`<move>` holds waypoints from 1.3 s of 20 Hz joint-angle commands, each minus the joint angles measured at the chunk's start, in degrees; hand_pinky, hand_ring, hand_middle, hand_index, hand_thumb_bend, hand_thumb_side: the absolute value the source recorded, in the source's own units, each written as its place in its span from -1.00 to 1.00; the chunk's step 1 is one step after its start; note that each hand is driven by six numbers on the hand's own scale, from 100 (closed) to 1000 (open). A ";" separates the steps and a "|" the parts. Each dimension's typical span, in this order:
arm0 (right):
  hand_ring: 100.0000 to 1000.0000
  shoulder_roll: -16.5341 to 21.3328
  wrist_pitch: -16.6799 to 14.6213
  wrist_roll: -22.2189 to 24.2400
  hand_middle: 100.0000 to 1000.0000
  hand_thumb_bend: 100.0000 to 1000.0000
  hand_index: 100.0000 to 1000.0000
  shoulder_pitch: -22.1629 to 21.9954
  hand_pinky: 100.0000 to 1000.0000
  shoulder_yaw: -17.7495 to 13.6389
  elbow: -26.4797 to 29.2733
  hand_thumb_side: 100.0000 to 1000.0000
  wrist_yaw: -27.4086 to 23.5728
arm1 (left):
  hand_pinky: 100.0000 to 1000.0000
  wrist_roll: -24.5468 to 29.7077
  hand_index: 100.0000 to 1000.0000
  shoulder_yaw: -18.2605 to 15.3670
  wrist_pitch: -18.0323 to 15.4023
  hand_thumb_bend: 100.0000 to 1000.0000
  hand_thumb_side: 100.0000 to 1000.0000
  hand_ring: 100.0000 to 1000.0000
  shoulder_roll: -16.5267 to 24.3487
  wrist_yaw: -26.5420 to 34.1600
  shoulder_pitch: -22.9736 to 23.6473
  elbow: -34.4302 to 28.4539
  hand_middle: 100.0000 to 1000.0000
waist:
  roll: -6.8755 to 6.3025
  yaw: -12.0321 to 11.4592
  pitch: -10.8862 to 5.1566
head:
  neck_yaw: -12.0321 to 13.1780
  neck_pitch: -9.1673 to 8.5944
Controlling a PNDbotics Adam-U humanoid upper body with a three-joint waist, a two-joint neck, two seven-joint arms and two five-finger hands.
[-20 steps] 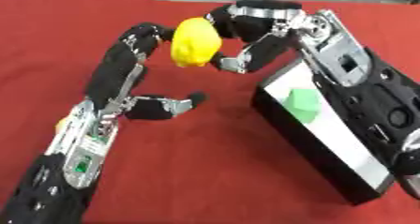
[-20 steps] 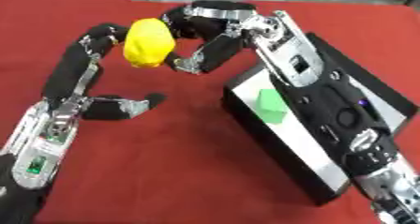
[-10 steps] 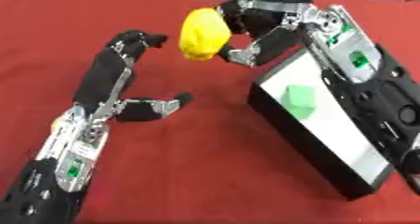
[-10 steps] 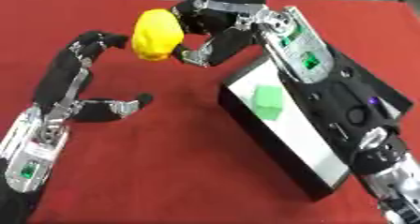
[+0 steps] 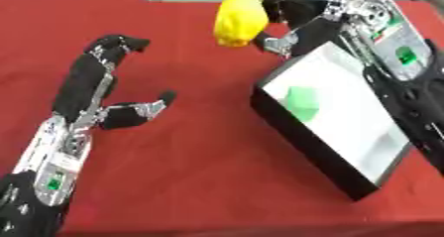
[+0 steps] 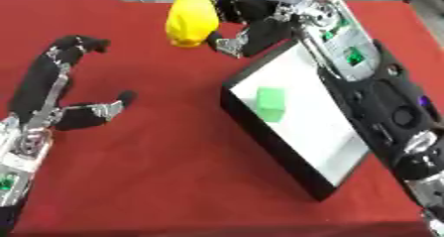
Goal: Pick up the objects with one hand, pass them to the other hand, and then place them into the box on the other side of the table.
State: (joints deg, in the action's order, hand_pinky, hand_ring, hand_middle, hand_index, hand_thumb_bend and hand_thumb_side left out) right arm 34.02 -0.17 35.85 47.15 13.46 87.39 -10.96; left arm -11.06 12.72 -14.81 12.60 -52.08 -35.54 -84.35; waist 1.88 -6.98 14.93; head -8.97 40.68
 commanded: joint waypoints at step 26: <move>0.91 12.50 -10.46 1.53 0.20 -1.00 0.46 -18.20 0.93 -13.55 -0.95 -0.93 2.72 | 0.74 -1.89 0.54 -1.44 1.22 -0.31 0.01 0.51 6.01 4.00 2.67 -5.02 0.16 | -1.54 -0.15 -2.07 | -6.38 0.20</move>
State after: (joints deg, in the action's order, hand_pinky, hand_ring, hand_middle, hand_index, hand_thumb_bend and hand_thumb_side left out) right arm 43.86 -9.77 37.05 28.46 1.03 86.54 -8.78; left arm -12.71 11.52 -13.58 17.14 -48.48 -32.26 -87.90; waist 1.16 -7.12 14.61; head -14.90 40.77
